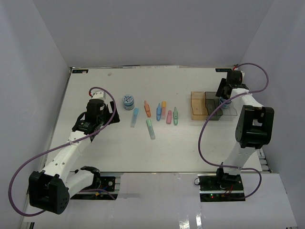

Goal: Sort the stationery into containers
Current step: Place the stationery in the storage box, then pick up the stationery from the center of the board.

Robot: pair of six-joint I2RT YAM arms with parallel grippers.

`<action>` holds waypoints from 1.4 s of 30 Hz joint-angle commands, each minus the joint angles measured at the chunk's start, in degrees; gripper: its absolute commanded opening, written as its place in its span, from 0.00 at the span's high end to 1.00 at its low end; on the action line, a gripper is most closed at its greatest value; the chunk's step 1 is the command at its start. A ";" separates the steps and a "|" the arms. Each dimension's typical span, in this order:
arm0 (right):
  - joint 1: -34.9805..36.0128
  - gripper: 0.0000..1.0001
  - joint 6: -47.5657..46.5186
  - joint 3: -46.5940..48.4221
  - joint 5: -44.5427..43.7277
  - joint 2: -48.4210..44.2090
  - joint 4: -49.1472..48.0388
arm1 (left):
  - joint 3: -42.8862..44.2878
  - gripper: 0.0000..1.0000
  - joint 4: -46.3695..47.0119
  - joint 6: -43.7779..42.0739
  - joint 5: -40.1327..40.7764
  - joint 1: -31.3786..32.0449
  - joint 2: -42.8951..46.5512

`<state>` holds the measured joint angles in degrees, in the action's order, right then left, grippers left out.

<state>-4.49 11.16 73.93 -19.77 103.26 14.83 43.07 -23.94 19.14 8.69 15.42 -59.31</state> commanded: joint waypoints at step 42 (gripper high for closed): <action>3.79 0.10 8.35 -27.52 30.23 -61.78 -3.23 | 42.00 0.02 -2.95 -7.18 1.24 4.79 -47.74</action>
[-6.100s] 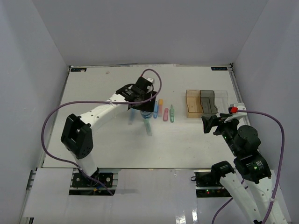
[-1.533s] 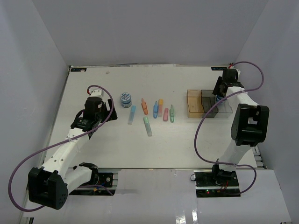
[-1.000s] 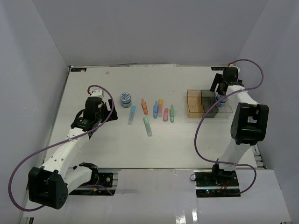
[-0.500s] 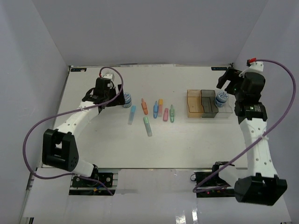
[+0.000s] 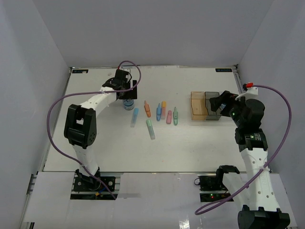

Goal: Sort the stationery into containers
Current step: Pick up the stationery from the center of the board.

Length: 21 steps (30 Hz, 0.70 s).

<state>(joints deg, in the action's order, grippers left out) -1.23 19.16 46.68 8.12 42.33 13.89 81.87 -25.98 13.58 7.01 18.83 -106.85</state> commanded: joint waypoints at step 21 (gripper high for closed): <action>1.15 0.10 -1.84 -1.32 3.39 -2.69 -1.15 | 5.76 0.43 -4.52 -0.31 3.72 2.26 -3.11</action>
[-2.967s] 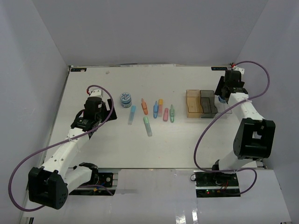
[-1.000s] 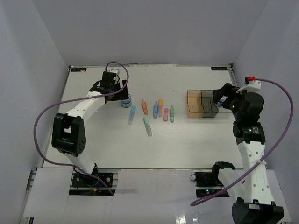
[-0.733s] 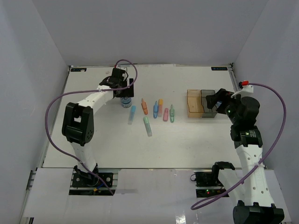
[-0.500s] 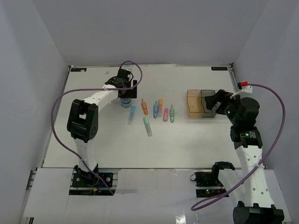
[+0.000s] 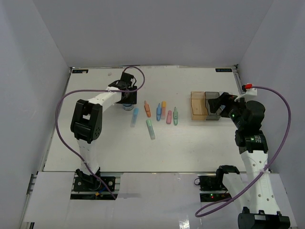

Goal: Sort the stationery into containers
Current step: Pick up the stationery from the center of the board, then place the stationery at the center of the board.

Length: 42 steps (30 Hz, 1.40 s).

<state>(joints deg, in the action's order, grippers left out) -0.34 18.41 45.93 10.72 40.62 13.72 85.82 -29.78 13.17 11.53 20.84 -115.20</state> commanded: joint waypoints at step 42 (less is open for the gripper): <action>8.16 0.10 -6.11 -4.54 3.25 -3.89 -1.24 | -2.24 0.02 -3.88 17.77 2.53 39.98 11.65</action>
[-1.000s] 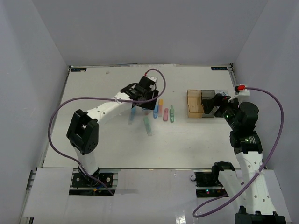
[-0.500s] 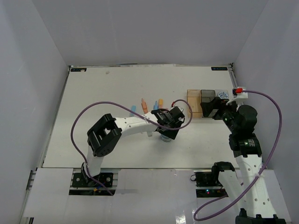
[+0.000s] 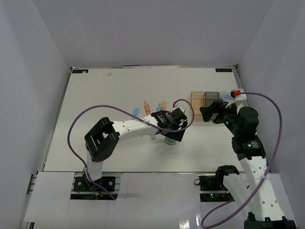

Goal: Sort the stationery into containers
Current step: Place the stationery at the center of the board, then pick up the stationery from the center of the board.

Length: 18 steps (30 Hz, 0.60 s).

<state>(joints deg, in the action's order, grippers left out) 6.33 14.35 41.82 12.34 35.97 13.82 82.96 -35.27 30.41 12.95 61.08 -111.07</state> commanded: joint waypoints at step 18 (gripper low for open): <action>31.89 0.10 -7.49 2.56 -15.92 20.79 1.73 | -23.42 0.02 6.25 -7.64 -4.42 -38.82 42.15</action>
<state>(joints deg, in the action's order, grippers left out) 33.65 8.32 41.85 3.95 53.17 14.59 64.75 -30.20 25.74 9.82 27.42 -72.49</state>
